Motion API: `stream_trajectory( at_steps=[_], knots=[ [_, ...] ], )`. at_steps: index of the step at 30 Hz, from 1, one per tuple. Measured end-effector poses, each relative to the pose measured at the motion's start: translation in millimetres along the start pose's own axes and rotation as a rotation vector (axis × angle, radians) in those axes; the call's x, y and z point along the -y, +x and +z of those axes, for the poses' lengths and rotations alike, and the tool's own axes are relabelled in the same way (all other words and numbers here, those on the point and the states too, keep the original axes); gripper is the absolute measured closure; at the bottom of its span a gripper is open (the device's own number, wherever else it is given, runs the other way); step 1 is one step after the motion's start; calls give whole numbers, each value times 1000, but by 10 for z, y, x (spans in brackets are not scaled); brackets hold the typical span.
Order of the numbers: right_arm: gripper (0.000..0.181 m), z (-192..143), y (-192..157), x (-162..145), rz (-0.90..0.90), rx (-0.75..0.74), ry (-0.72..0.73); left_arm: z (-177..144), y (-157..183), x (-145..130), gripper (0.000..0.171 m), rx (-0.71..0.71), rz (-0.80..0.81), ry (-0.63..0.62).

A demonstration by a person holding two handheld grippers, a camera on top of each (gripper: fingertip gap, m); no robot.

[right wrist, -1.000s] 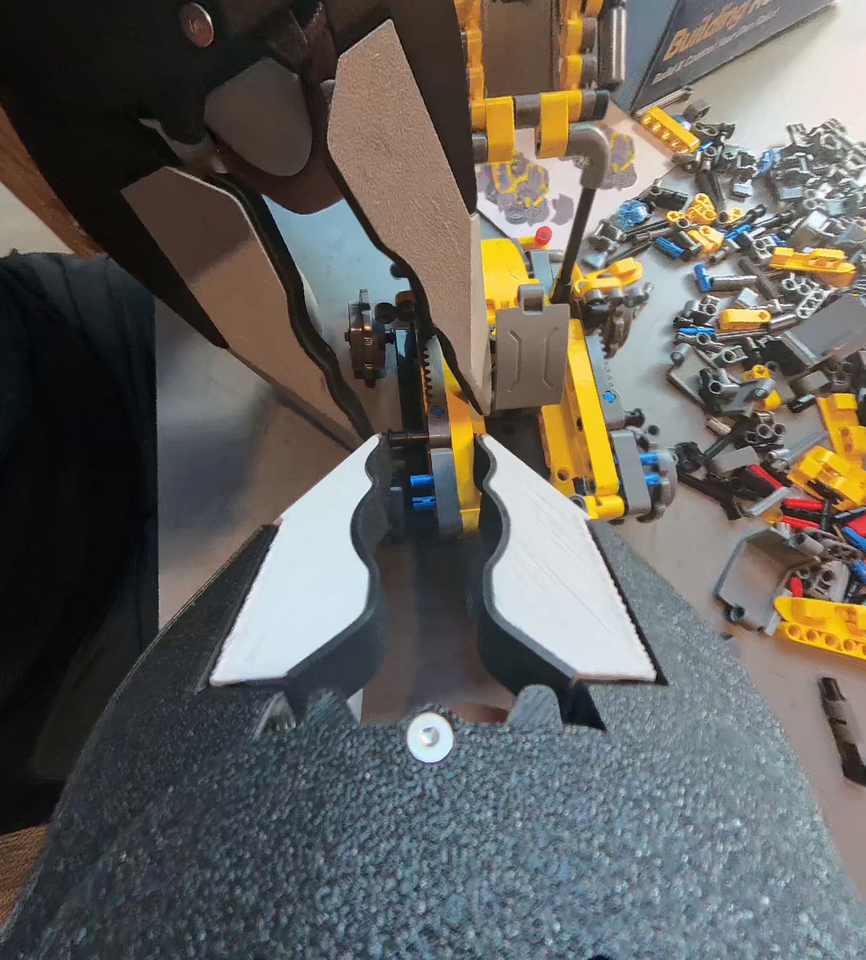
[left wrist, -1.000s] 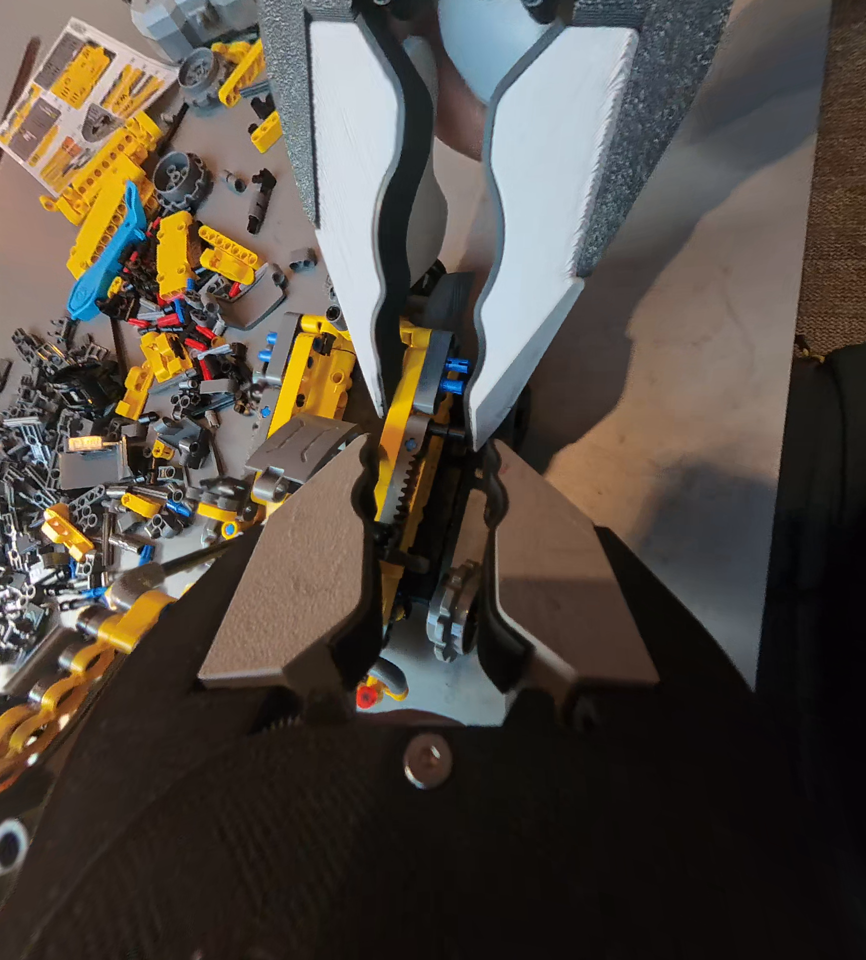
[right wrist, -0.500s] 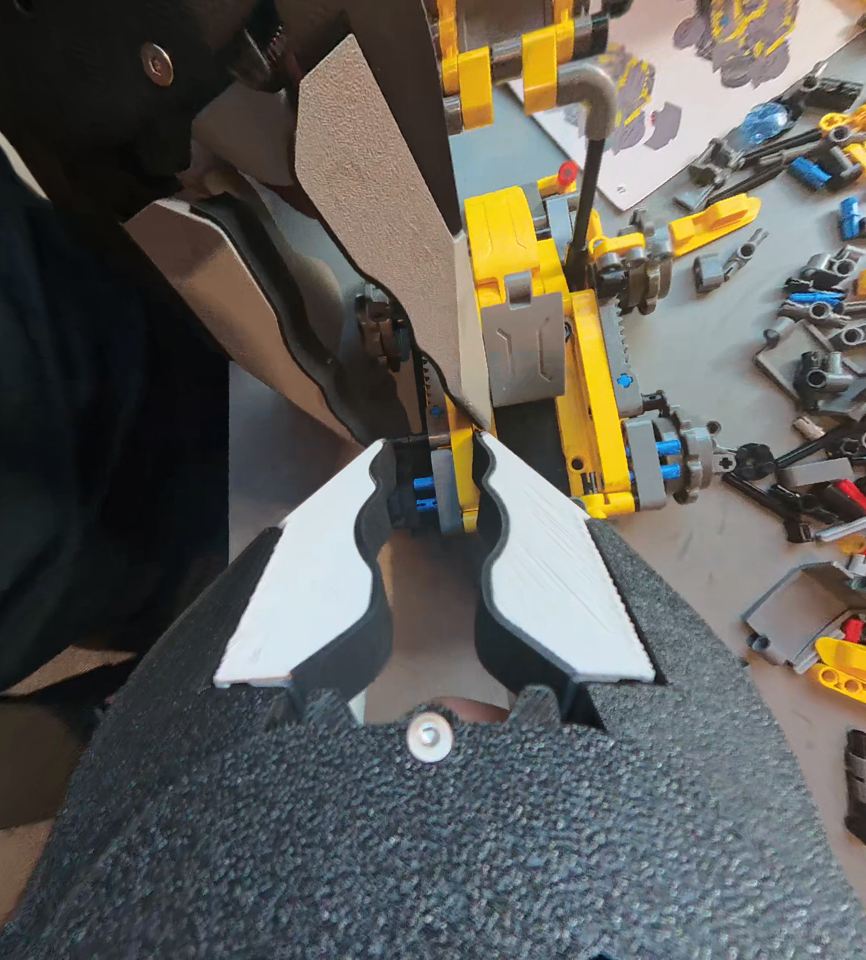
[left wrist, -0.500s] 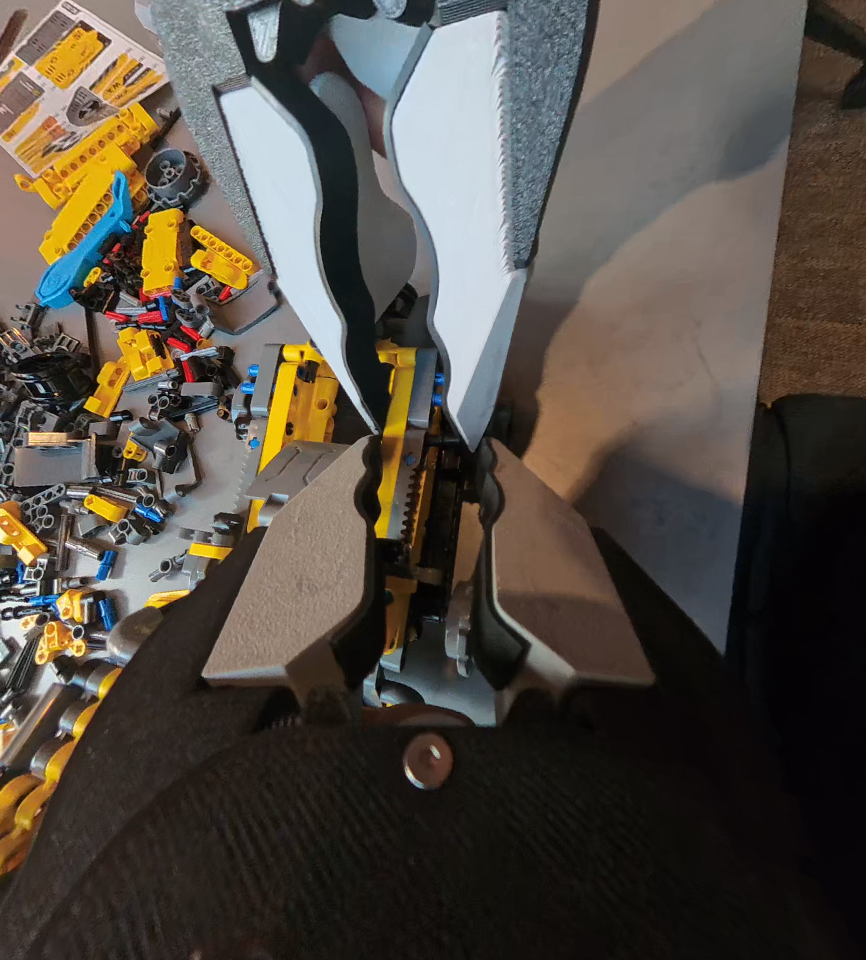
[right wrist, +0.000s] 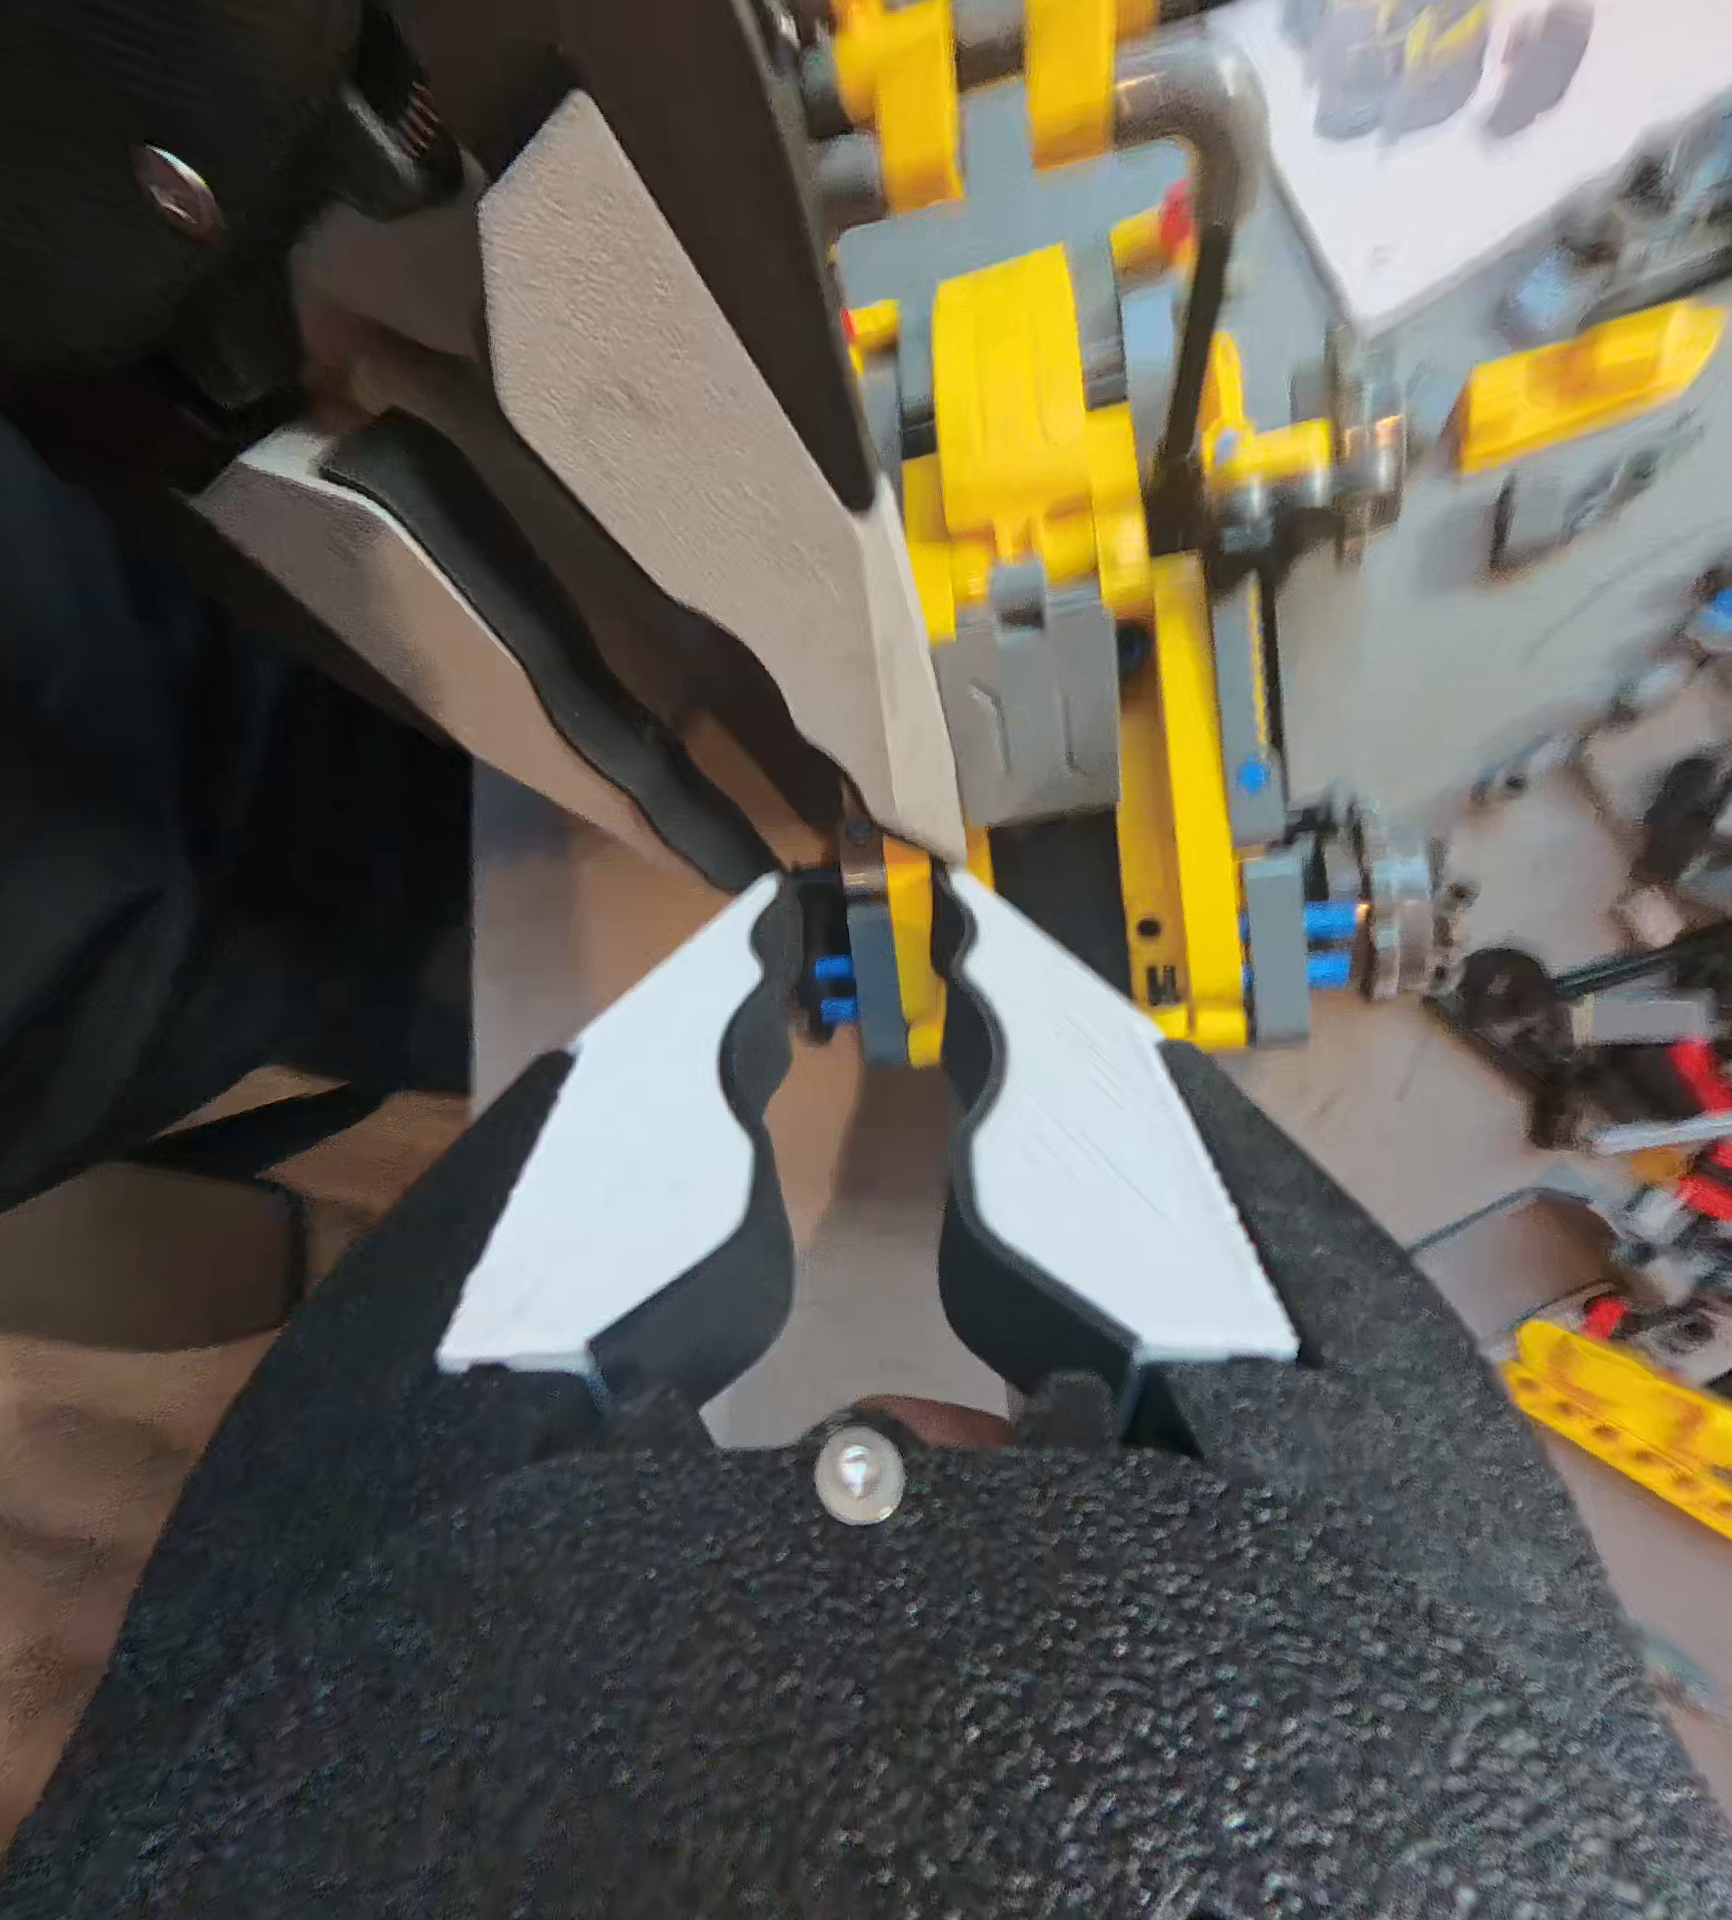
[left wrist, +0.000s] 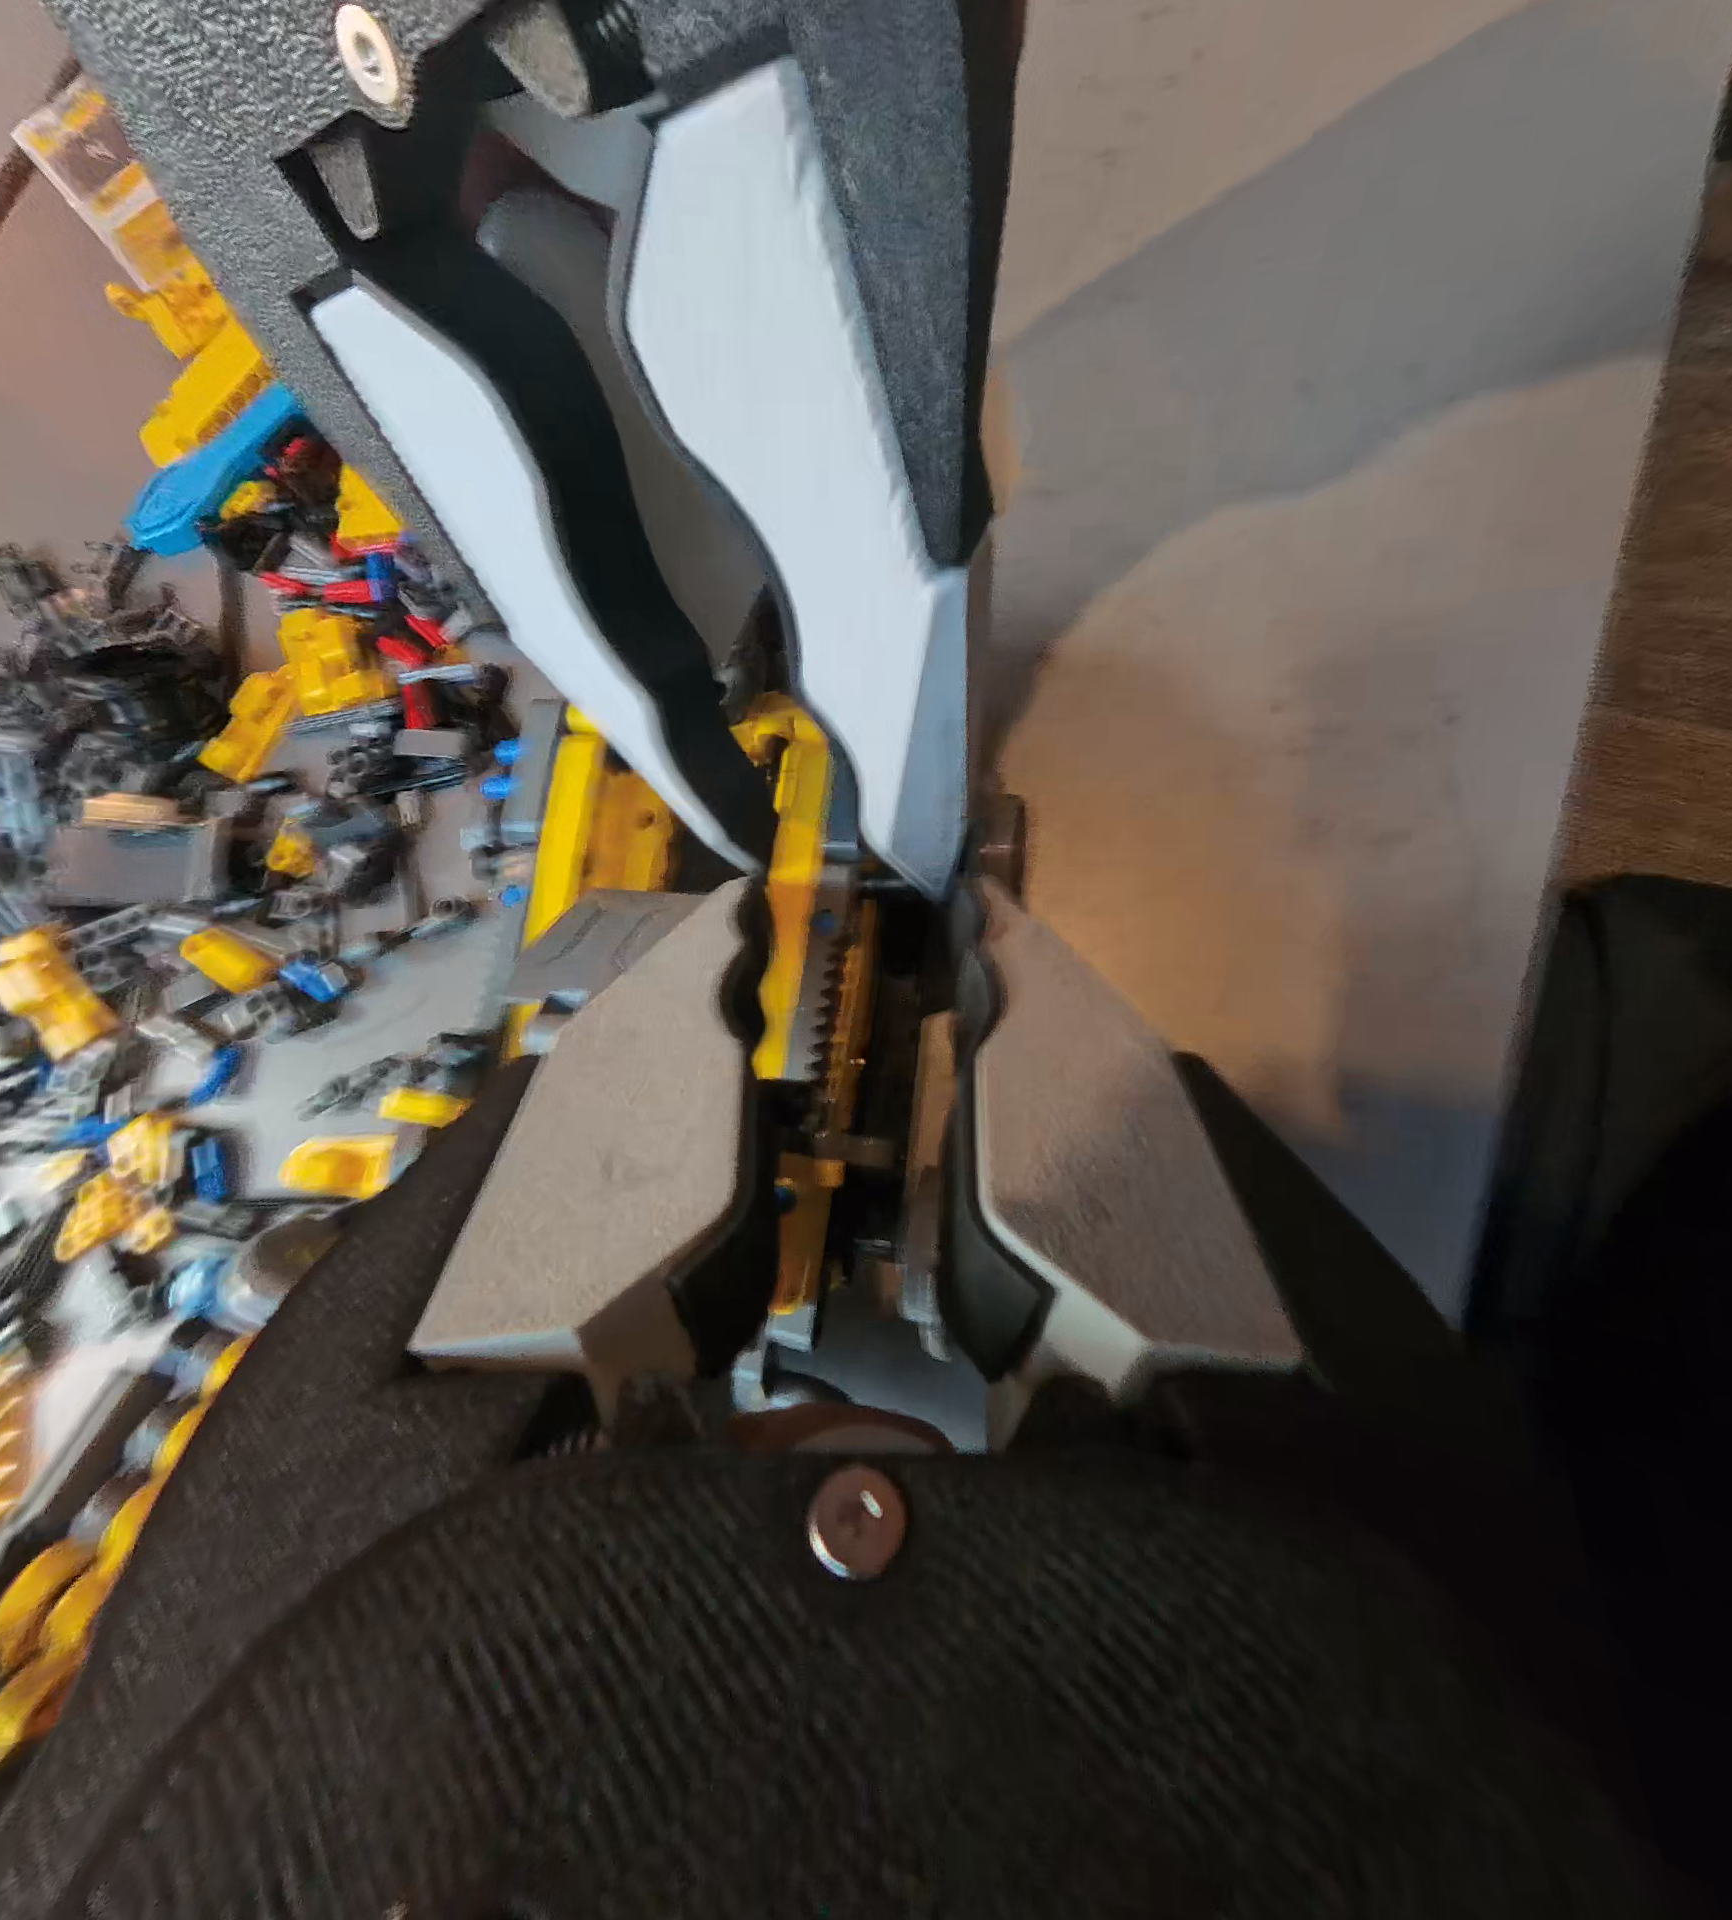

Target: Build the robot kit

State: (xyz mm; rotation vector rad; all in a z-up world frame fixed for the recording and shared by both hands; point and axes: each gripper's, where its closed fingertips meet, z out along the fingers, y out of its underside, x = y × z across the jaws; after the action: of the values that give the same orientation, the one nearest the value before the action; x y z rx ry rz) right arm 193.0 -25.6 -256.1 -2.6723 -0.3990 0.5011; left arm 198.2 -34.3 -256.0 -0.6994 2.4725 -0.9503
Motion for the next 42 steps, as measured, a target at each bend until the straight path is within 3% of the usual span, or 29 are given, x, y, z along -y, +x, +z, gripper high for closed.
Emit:
stream_trajectory(
  at_steps=[7, 16, 19, 22, 26, 30, 33, 38, 42],
  knots=[
    [162, 53, 44, 47, -117, -198, 54, -24, -48, -72, 146, 36, 39, 20],
    [159, 41, 80, 87, -76, -302, 181, -33, -71, -69, 141, 90, 127, 49],
    [151, 5, 67, 170, -103, -374, 283, -77, -70, -49, 131, 104, 188, 96],
    [135, -86, 10, 248, -100, -434, 424, -220, -24, 24, 101, 152, 252, 172],
    [127, -323, 41, 130, -43, -581, 542, -462, 184, -54, 98, 177, 315, 220],
    [128, -699, 74, -106, 106, -665, 733, -790, 243, -185, 107, 125, 113, 282],
    [128, -815, 149, -304, 205, -679, 819, -907, 53, -375, 109, 109, -121, 294],
    [118, -446, 272, -382, 322, -450, 799, -739, -148, -675, 86, -36, -470, 180],
    [115, -260, 361, -337, 333, -404, 740, -771, -401, -454, 102, -60, -574, 310]
  ],
)
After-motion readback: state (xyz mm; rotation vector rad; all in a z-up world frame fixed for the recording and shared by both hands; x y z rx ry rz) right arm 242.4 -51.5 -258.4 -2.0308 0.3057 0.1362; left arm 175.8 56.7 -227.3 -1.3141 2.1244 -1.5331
